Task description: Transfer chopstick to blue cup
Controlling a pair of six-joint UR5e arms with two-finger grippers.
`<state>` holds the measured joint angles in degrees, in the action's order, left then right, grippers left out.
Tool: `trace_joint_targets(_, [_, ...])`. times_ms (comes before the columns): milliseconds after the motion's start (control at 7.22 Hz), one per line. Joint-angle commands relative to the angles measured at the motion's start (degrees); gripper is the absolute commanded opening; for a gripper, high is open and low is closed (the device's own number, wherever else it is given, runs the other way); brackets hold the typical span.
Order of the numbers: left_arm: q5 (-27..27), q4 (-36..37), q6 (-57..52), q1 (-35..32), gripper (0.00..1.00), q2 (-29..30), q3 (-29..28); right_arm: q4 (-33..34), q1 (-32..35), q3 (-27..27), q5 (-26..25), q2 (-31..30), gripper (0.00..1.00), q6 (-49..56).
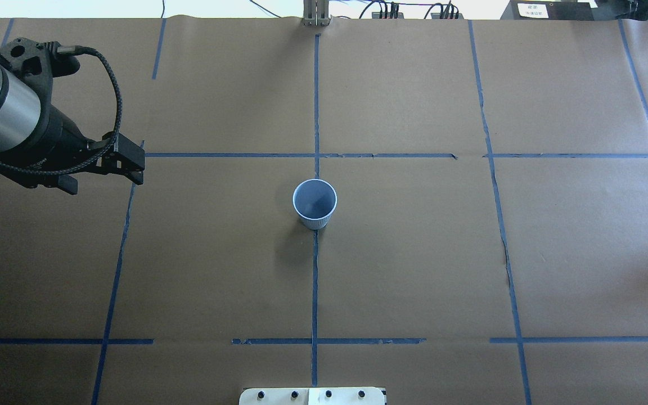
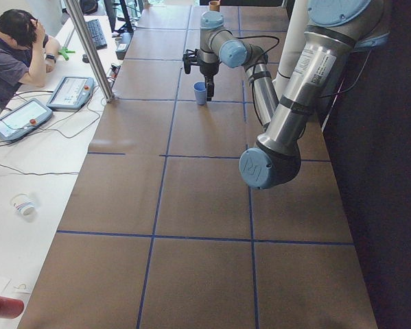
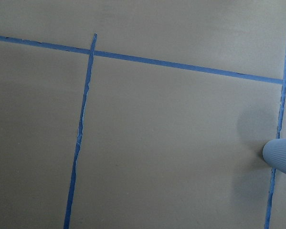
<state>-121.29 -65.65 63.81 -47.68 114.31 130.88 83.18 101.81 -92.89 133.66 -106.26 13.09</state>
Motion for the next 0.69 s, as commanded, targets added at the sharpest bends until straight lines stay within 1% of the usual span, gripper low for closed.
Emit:
trace_joint_targets(0, [0.00,-0.01,0.00,0.05,1.00,0.03,0.07,0.05,-0.03,0.61,-0.16,0.44,0.74,-0.09])
trace_joint_targets(138, [-0.09,-0.01,0.00,0.05,1.00,0.03,0.07,-0.04,-0.03,1.13,-0.59,0.61,0.67,-0.09])
trace_joint_targets(415, [-0.18,-0.01,0.00,0.05,1.00,0.03,0.07,0.05,-0.03,1.49,-0.95,0.62,0.63,-0.09])
trace_joint_targets(554, [-0.27,-0.01,0.00,0.05,1.00,0.03,0.16,0.05,-0.12,1.75,-1.21,0.70,0.53,-0.09])
